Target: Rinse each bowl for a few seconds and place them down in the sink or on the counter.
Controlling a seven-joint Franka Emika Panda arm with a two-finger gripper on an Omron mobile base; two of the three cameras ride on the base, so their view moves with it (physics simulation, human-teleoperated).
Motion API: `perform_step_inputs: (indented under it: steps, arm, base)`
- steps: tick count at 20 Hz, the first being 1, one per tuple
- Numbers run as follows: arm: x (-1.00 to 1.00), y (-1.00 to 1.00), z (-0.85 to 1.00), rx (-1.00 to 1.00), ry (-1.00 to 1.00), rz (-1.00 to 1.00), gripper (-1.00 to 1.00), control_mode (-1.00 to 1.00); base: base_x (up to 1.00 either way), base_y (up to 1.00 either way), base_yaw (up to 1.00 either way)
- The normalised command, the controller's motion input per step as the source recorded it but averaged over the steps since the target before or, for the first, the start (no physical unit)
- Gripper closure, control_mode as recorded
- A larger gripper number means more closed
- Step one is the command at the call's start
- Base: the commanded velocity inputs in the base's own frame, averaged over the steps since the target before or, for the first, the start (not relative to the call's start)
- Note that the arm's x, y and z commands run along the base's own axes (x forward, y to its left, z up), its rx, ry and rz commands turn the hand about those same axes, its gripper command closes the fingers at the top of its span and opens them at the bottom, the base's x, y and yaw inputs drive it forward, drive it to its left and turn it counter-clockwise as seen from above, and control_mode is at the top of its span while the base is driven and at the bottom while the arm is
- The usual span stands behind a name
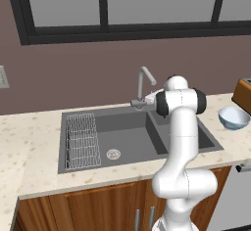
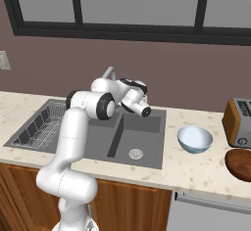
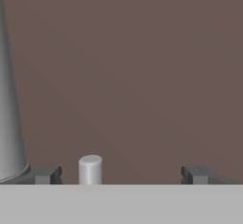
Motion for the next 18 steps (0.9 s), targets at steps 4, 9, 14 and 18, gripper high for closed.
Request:
perform_step_inputs:
  steps: [4, 9, 14, 18]
  arm:
    - [0.25, -0.02, -0.08, 0.03, 0.0, 0.04, 1.0, -1.0]
    - [0.15, -0.04, -0.06, 0.03, 0.0, 0.03, 1.0, -1.0]
    - [-0.03, -0.12, -0.03, 0.02, -0.01, 0.0, 1.0, -1.0]
    - [-0.03, -0.19, -0.05, 0.02, 0.0, -0.01, 1.0, -1.0]
  base:
    - [0.0, 0.0, 0.0]
    - [0.0, 0.0, 0.0]
    - [0.0, 0.0, 0.0]
    - [0.0, 0.0, 0.0]
